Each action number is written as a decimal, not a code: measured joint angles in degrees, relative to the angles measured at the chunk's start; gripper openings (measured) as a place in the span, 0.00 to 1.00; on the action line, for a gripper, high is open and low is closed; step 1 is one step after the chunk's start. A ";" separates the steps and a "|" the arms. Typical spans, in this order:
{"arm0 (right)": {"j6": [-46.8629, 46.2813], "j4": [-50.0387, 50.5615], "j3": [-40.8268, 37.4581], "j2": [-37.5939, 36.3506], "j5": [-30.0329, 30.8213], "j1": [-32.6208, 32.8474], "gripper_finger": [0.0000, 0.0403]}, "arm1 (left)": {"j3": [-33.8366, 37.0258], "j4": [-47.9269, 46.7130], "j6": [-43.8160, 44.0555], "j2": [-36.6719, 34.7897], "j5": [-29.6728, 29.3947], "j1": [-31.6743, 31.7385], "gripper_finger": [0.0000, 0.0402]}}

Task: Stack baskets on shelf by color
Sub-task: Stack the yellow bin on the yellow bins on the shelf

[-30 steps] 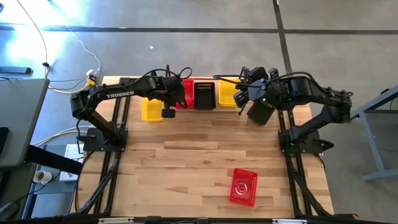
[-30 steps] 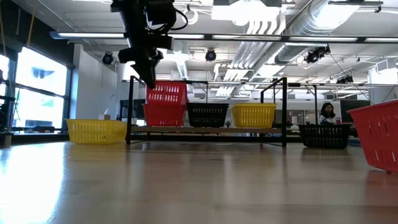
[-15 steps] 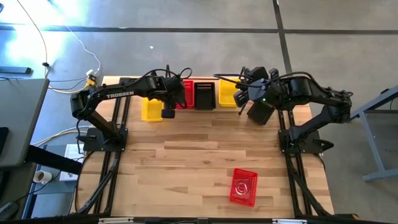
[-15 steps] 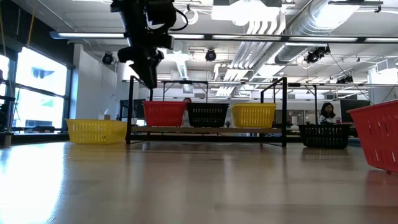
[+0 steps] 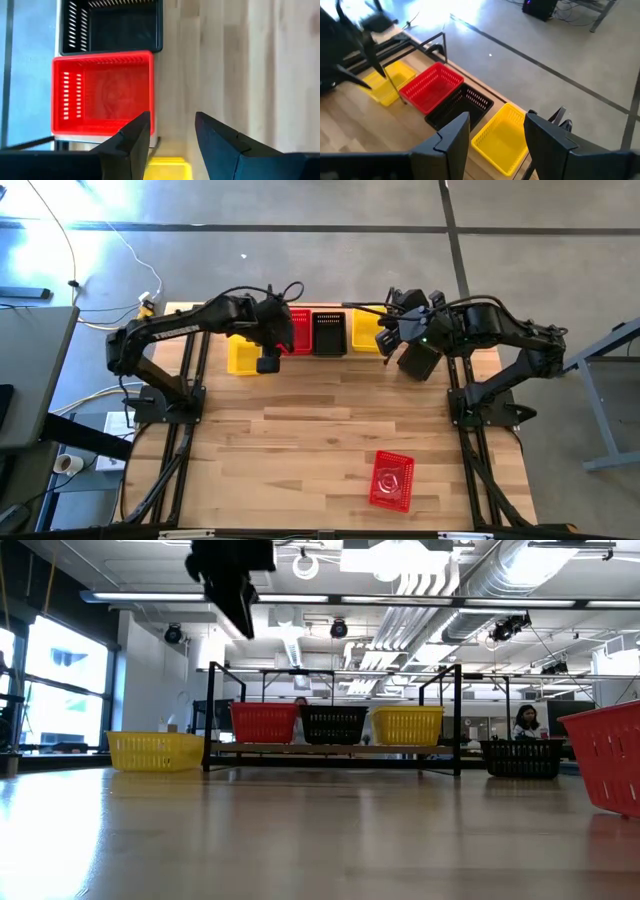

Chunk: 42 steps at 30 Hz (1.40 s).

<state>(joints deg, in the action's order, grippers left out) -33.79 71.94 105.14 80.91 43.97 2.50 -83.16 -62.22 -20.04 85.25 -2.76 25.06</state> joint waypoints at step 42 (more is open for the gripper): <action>14.61 -0.22 0.00 0.02 -2.58 -0.05 0.42 | 26.20 -10.69 71.71 -14.27 -11.77 12.28 0.36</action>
<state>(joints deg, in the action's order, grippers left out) -19.18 71.72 105.14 80.93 41.39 2.45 -56.96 -72.91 51.67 70.98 -14.54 37.34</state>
